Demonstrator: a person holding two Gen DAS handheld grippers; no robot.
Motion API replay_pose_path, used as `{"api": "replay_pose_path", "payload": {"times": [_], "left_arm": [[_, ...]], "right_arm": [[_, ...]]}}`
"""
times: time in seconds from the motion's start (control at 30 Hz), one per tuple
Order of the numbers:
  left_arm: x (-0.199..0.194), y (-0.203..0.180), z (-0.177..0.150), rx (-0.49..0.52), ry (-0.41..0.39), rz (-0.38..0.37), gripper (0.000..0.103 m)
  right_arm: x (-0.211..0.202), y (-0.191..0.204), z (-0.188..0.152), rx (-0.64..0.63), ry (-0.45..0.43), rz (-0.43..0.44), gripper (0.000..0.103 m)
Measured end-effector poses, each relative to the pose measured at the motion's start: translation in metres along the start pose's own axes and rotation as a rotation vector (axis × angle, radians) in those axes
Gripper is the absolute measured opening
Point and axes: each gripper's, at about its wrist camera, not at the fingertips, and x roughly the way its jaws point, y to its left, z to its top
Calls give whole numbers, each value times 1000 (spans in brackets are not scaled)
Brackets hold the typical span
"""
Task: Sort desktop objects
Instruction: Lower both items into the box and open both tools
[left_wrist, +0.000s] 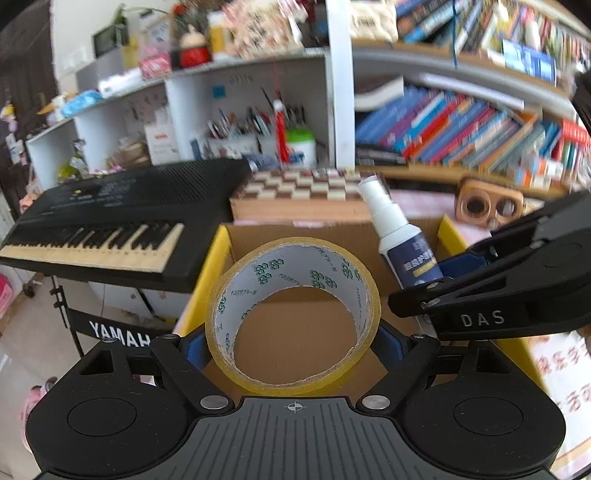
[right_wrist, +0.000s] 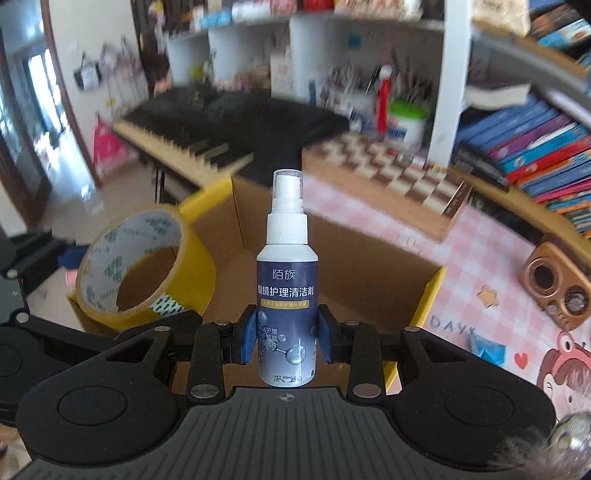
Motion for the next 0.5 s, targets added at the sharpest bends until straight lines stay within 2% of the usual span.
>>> {"api": "replay_pose_path", "payload": {"times": [0.3, 0.4, 0.5], "left_arm": [[39, -14, -6, 112, 157, -1, 87], [47, -15, -8, 141, 198, -4, 87], [48, -14, -8, 164, 202, 6, 87]], "right_arm": [[47, -2, 1, -136, 232, 45, 31], [59, 3, -1, -170, 281, 52, 31], [66, 6, -4, -186, 304, 48, 31]]}}
